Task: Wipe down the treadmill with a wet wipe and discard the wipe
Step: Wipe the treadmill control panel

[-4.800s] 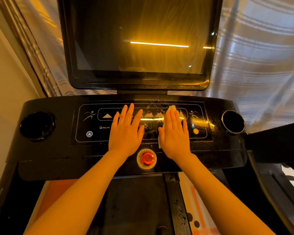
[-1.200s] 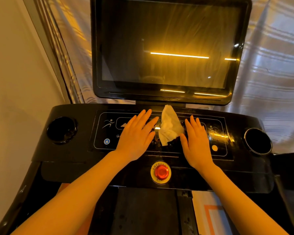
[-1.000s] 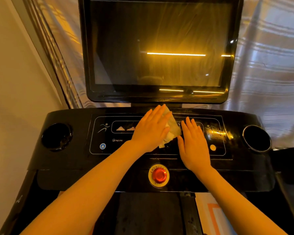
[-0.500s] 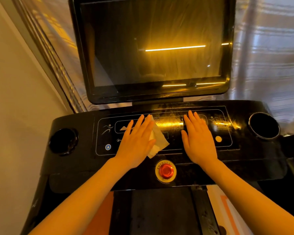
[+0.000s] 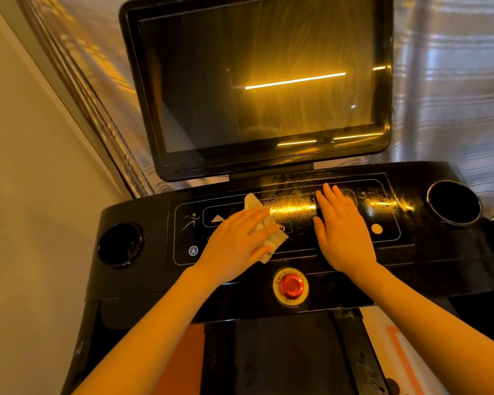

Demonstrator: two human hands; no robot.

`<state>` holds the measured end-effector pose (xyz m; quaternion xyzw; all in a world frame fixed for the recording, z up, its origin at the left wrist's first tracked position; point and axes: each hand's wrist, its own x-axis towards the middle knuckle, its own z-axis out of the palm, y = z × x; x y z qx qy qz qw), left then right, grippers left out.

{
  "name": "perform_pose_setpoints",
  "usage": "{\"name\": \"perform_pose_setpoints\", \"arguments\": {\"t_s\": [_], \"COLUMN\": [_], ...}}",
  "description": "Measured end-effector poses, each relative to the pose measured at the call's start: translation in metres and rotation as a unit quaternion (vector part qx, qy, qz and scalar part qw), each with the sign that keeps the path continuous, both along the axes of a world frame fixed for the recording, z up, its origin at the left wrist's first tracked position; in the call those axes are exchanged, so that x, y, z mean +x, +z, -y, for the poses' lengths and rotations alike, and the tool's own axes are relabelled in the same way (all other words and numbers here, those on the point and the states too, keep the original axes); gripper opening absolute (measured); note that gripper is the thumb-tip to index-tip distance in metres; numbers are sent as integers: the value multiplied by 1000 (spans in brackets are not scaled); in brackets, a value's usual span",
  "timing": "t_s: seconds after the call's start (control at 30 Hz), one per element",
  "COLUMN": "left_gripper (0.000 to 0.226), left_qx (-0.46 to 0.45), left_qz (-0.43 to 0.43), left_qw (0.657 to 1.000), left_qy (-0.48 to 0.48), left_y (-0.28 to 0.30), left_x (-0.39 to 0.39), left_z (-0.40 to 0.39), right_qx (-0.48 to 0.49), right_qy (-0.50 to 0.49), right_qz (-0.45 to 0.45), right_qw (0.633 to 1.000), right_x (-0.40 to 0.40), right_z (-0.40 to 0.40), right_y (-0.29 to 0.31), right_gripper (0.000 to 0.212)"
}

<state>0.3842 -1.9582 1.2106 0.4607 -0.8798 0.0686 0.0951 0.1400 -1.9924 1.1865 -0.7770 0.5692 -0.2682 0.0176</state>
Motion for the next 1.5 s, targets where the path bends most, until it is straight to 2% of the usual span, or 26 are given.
{"name": "perform_pose_setpoints", "arguments": {"t_s": [0.13,0.23,0.33,0.5,0.77,0.9,1.07,1.13,1.27,1.5], "left_gripper": [40,36,43,41,30,30,26,26,35,55], "left_qx": [-58,-55,-22,24,61,101,93,63,-58,-49], "left_qz": [-50,-72,-110,-89,-110,-131,-159,-146,-65,64], "left_qw": [994,989,986,994,992,986,982,985,991,984], "left_qy": [79,120,126,66,-23,-34,-50,-67,-99,-157], "left_y": [0,2,9,20,18,16,11,8,-2,-9], "left_x": [-3,-5,-6,1,4,6,0,-2,1,20], "left_z": [-1,-2,-7,-13,-16,-14,-10,-10,-8,8], "right_qx": [0,-3,-7,-10,-8,-6,-4,-2,-6,-6], "right_qy": [2,3,0,4,7,9,6,6,4,-1], "right_qz": [5,12,14,15,19,19,16,15,21,21], "right_qw": [1000,1000,1000,1000,1000,1000,1000,1000,1000,1000], "right_x": [-1,-1,-1,-1,-1,-1,-1,-1,-1,0], "right_z": [1,1,1,2,1,1,0,0,0,0], "right_y": [-1,-2,-3,-4,-2,-2,-2,-2,-2,-3], "right_gripper": [53,53,53,53,53,53,54,54,52,56]}}
